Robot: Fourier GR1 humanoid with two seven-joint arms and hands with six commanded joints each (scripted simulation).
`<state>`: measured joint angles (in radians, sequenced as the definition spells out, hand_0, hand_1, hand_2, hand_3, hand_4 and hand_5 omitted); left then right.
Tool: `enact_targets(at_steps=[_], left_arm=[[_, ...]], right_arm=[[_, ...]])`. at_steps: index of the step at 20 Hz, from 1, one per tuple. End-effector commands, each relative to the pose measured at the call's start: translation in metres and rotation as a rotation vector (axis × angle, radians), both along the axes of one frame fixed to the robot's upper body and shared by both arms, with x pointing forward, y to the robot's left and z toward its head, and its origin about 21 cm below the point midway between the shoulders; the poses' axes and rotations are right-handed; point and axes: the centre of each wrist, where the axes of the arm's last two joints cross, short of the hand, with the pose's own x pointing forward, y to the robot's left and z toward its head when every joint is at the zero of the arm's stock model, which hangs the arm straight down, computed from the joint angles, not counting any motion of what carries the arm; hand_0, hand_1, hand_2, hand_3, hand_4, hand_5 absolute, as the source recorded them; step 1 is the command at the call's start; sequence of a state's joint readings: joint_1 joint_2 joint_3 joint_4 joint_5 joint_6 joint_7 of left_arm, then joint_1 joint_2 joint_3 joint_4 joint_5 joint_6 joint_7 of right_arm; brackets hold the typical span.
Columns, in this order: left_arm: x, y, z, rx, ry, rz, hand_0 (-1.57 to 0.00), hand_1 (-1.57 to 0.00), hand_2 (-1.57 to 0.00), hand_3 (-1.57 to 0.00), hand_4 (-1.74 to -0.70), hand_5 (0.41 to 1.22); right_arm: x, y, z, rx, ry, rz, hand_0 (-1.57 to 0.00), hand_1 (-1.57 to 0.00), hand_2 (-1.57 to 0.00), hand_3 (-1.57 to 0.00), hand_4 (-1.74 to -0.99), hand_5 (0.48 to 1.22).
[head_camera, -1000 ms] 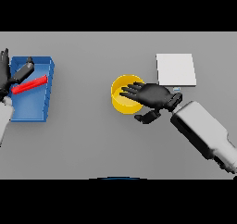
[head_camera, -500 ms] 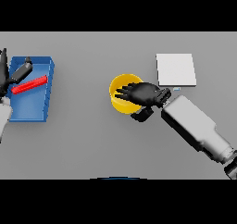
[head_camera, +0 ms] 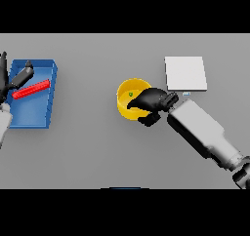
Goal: Pick up the red beaker and tilt it to pour out 1 green nut into yellow bowl. Pick up the yellow bowl and place it on the metallic measuring scale.
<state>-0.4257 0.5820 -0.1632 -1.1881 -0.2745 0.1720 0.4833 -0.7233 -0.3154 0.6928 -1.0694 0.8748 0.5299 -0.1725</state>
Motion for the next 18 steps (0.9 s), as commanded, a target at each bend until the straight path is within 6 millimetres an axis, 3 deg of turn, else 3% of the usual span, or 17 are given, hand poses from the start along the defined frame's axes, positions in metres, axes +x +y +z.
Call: enact_targets(at_steps=[1, 4, 7, 9, 11, 15, 18], left_arm=[[0.001, -0.001, 0.001, 0.0, -0.002, 0.002, 0.0, 0.0, 0.0, 0.0, -0.76, 0.703], [0.0, 0.002, 0.001, 0.006, 0.004, 0.005, 0.0, 0.0, 0.0, 0.0, -0.76, 0.701], [0.0, -0.001, -0.001, 0.005, 0.002, -0.004, 0.0, 0.0, 0.0, 0.0, -0.75, 0.695], [0.0, 0.002, 0.001, 0.013, 0.01, -0.005, 0.0, 0.0, 0.0, 0.0, -0.74, 0.69], [0.003, -0.001, 0.003, 0.017, 0.006, -0.004, 0.0, 0.0, 0.0, 0.0, -0.74, 0.689], [0.003, 0.0, 0.002, 0.015, -0.002, -0.003, 0.0, 0.0, 0.0, 0.0, -0.73, 0.685], [0.002, 0.0, 0.003, 0.02, -0.005, -0.007, 0.0, 0.0, 0.0, 0.0, -0.73, 0.691]], right_arm=[[0.0, -0.002, 0.0, 0.011, 0.008, 0.008, -0.67, -0.65, -0.61, -0.31, -1.394, 0.976], [0.0, -0.002, 0.001, -0.003, 0.029, 0.012, -1.11, -1.1, -1.08, -0.71, -1.557, 1.096], [0.001, -0.003, 0.004, -0.001, 0.047, 0.014, -1.33, -1.33, -1.2, -1.12, -1.647, 1.157], [0.001, -0.005, 0.005, 0.0, 0.05, 0.017, -1.42, -1.42, -1.25, -1.27, -1.681, 1.18], [-0.001, -0.006, 0.005, 0.007, 0.04, 0.016, -1.47, -1.47, -1.28, -1.37, -1.702, 1.195], [-0.001, -0.01, 0.01, 0.034, 0.027, 0.031, -1.53, -1.53, -1.31, -1.4, -1.725, 1.21], [0.001, -0.007, 0.029, 0.037, 0.003, 0.007, -1.55, -1.55, -1.37, -1.31, -1.733, 1.215]])
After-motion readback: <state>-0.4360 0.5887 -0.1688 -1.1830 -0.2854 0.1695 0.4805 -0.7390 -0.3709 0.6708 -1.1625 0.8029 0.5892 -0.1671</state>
